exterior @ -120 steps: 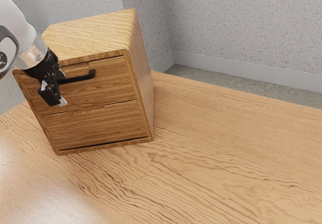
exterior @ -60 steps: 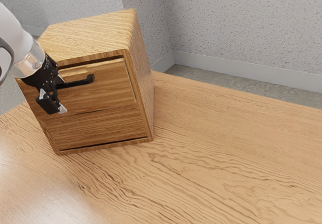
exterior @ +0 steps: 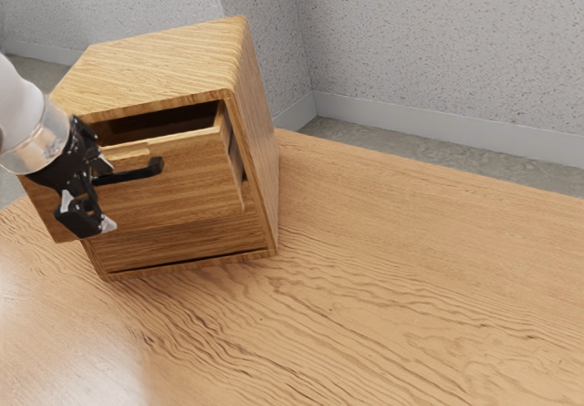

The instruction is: Pull the drawer handle with one arm to open the drawer

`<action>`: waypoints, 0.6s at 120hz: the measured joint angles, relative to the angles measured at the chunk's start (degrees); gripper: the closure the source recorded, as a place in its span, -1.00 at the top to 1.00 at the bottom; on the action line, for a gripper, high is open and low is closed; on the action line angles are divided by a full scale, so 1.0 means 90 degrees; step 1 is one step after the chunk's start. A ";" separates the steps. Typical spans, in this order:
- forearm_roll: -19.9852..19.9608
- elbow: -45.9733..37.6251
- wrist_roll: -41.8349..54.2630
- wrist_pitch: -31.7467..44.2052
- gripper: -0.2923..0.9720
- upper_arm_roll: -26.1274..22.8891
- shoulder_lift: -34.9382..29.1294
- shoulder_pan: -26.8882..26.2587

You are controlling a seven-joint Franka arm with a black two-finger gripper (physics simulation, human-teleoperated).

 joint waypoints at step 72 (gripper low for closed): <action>-0.0497 0.0719 -0.0385 -0.0971 0.54 -0.1461 -0.0394 -0.0186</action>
